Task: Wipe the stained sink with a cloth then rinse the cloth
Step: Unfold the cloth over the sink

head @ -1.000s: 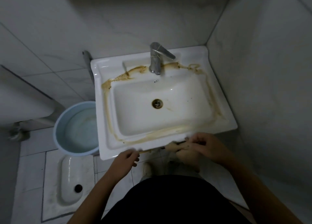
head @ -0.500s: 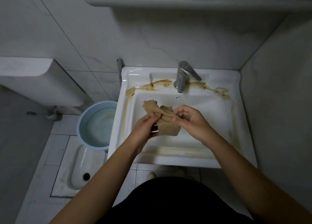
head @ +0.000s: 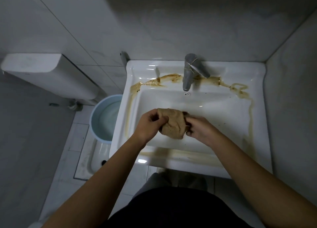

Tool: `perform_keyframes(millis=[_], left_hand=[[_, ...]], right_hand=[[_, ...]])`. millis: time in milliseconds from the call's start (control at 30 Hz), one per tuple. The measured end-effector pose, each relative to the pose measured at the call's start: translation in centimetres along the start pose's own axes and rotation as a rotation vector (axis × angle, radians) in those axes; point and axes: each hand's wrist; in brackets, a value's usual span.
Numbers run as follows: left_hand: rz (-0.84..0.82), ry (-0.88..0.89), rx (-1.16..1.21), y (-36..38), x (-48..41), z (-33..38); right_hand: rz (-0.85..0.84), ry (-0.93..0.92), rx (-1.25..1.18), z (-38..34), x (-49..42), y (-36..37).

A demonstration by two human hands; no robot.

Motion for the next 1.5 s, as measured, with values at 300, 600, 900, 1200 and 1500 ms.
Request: perform_keyframes(millis=[300,600,900,1200,1500], left_hand=[[0.064,0.059,0.040,-0.4,-3.9,0.2],[0.087,-0.133,-0.174,0.1,-9.4,-7.3],[-0.209,-0.079,-0.510,4.2,-13.4,-10.1],[-0.209,-0.249,-0.267,7.6,-12.6,-10.5],[-0.018,-0.186,0.144,0.2,-10.0,-5.3]], right_hand=[[0.329,-0.675,0.480,-3.7,1.9,-0.1],[0.389,-0.226,0.835,3.8,-6.3,-3.5],[0.471,-0.286,0.771,7.0,-8.6,-4.2],[0.522,-0.411,0.697,7.9,-6.8,-5.3],[0.602,-0.534,0.651,1.1,-3.2,-5.5]])
Point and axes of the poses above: each hand's wrist, its own x-axis away from the middle knuckle, its own y-axis out of the palm, z = x × y, and after that the axes turned 1 degree about -z, right-handed
